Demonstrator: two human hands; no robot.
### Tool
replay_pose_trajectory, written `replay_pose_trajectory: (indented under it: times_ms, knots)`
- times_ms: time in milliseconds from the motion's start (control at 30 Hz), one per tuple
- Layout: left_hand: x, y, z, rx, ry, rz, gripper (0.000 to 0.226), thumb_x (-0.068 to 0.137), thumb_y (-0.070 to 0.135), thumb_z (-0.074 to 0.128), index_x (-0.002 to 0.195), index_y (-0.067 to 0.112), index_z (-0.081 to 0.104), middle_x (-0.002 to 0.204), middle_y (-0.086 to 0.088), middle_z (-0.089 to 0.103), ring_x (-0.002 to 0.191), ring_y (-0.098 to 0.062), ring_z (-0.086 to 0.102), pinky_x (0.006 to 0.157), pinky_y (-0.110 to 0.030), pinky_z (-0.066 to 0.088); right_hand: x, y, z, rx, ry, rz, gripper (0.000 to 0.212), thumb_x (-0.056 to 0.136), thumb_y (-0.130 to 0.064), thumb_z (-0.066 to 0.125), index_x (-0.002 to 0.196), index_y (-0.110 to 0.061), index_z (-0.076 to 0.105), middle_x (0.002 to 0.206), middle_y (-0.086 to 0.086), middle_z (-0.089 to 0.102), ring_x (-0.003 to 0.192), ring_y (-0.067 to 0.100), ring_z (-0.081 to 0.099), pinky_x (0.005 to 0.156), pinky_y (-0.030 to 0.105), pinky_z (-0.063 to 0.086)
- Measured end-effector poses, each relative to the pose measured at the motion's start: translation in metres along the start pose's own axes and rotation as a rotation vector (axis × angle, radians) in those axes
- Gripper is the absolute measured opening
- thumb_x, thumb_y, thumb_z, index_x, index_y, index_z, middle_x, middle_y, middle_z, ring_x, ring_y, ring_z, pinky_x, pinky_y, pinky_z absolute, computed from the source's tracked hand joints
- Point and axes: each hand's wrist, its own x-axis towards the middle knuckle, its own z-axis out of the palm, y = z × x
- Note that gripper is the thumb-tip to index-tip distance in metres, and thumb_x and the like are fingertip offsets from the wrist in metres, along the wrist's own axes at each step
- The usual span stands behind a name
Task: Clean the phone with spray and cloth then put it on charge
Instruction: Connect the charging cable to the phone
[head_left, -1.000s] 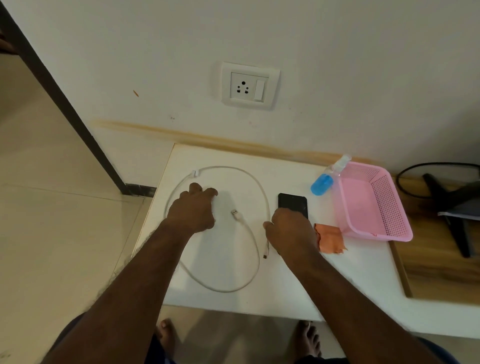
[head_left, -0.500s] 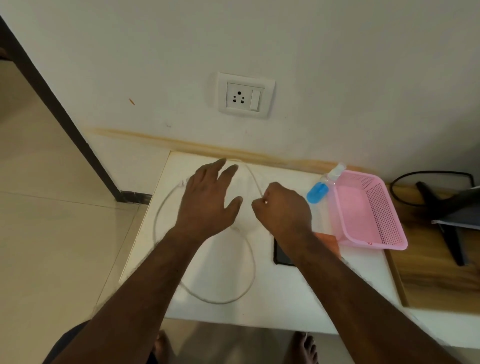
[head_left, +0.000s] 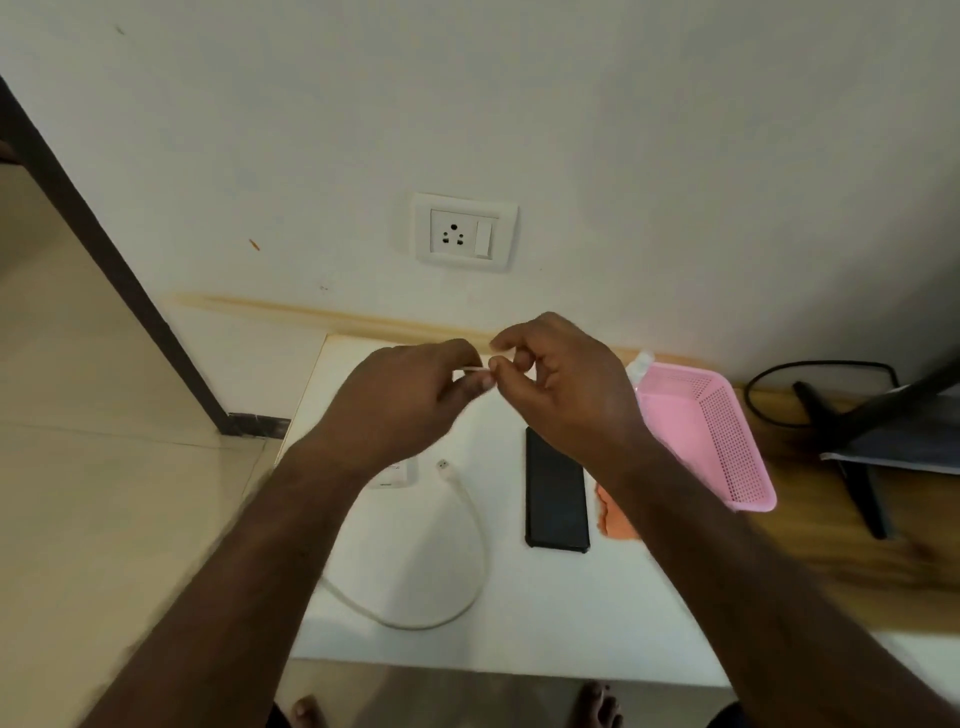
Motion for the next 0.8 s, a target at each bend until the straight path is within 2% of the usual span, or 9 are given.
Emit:
replay_pose_trajectory:
  times_ms: [67, 133, 200, 267, 367, 500, 633, 700, 800]
  knots:
    - [0.0, -0.004, -0.014, -0.048, 0.021, -0.068, 0.031, 0.096, 0.061, 0.04, 0.097, 0.037, 0.06, 0.058, 0.01, 0.056, 0.06, -0.006, 0.055, 0.054, -0.028, 0.038, -0.014, 0.006, -0.008, 0.149, 0.123, 0.154, 0.024, 0.089, -0.049, 0.058, 0.106, -0.033, 0.062, 0.085, -0.018, 0.059, 0.071, 0.001, 0.057, 0.058, 0.011, 0.043]
    - [-0.002, -0.009, -0.027, -0.214, 0.014, -0.107, 0.024, 0.099, 0.054, 0.043, 0.103, 0.041, 0.063, 0.065, 0.01, 0.063, 0.059, -0.005, 0.057, 0.053, -0.026, 0.045, -0.039, 0.023, -0.008, 0.097, 0.149, 0.336, 0.021, 0.091, -0.052, 0.054, 0.097, -0.033, 0.06, 0.082, -0.017, 0.064, 0.071, 0.0, 0.06, 0.061, 0.016, 0.048]
    - [-0.004, -0.013, -0.035, -0.396, -0.06, -0.13, 0.02, 0.103, 0.039, 0.047, 0.108, 0.045, 0.065, 0.067, 0.009, 0.065, 0.054, -0.003, 0.054, 0.053, -0.018, 0.046, -0.068, 0.045, -0.001, -0.104, -0.056, 0.556, 0.023, 0.092, -0.052, 0.051, 0.094, -0.031, 0.059, 0.081, -0.012, 0.067, 0.068, 0.002, 0.06, 0.063, 0.022, 0.051]
    - [-0.004, -0.016, -0.036, -0.462, -0.099, -0.178, 0.025, 0.104, 0.028, 0.048, 0.098, 0.042, 0.067, 0.072, 0.012, 0.068, 0.055, -0.005, 0.055, 0.058, -0.023, 0.048, -0.092, 0.062, 0.013, -0.287, -0.328, 0.718, 0.033, 0.092, -0.052, 0.053, 0.107, -0.024, 0.058, 0.094, -0.006, 0.068, 0.079, 0.009, 0.061, 0.071, 0.025, 0.051]
    - [-0.004, -0.011, -0.026, -0.511, -0.086, -0.285, 0.024, 0.098, 0.028, 0.047, 0.081, 0.031, 0.064, 0.064, 0.014, 0.061, 0.059, -0.012, 0.05, 0.061, -0.031, 0.043, -0.111, 0.073, 0.036, -0.482, -0.492, 0.745, 0.045, 0.089, -0.057, 0.055, 0.111, -0.017, 0.056, 0.093, -0.001, 0.063, 0.086, 0.016, 0.059, 0.075, 0.027, 0.049]
    - [-0.005, -0.005, -0.012, -0.416, -0.042, -0.204, 0.04, 0.096, 0.056, 0.052, 0.073, 0.023, 0.049, 0.055, 0.014, 0.04, 0.05, -0.004, 0.034, 0.053, -0.029, 0.033, -0.106, 0.069, 0.054, -0.615, -0.567, 0.755, 0.055, 0.081, -0.069, 0.055, 0.102, -0.018, 0.052, 0.068, -0.005, 0.039, 0.067, 0.014, 0.044, 0.047, 0.025, 0.026]
    - [-0.002, -0.003, -0.006, -0.566, -0.081, -0.171, 0.023, 0.1, 0.046, 0.05, 0.097, 0.038, 0.071, 0.055, 0.016, 0.042, 0.051, -0.005, 0.037, 0.051, -0.016, 0.035, -0.099, 0.069, 0.062, -0.619, -0.561, 0.82, 0.075, 0.065, -0.084, 0.056, 0.102, -0.019, 0.05, 0.071, -0.004, 0.036, 0.052, 0.011, 0.028, 0.041, 0.027, 0.013]
    - [-0.002, -0.004, -0.004, -0.667, -0.11, -0.175, 0.024, 0.103, 0.036, 0.049, 0.115, 0.039, 0.07, 0.056, 0.01, 0.041, 0.051, -0.009, 0.038, 0.049, -0.012, 0.034, -0.095, 0.072, 0.063, -0.617, -0.576, 0.864, 0.089, 0.058, -0.087, 0.058, 0.112, -0.017, 0.05, 0.08, -0.002, 0.04, 0.057, 0.013, 0.033, 0.041, 0.026, 0.014]
    - [-0.001, -0.002, 0.0, -0.703, -0.1, -0.206, 0.022, 0.103, 0.023, 0.053, 0.105, 0.029, 0.073, 0.063, 0.01, 0.058, 0.052, -0.005, 0.046, 0.051, -0.016, 0.038, -0.092, 0.081, 0.064, -0.504, -0.553, 0.932, 0.101, 0.053, -0.085, 0.065, 0.122, -0.016, 0.043, 0.102, 0.001, 0.055, 0.084, 0.018, 0.053, 0.05, 0.026, 0.029]
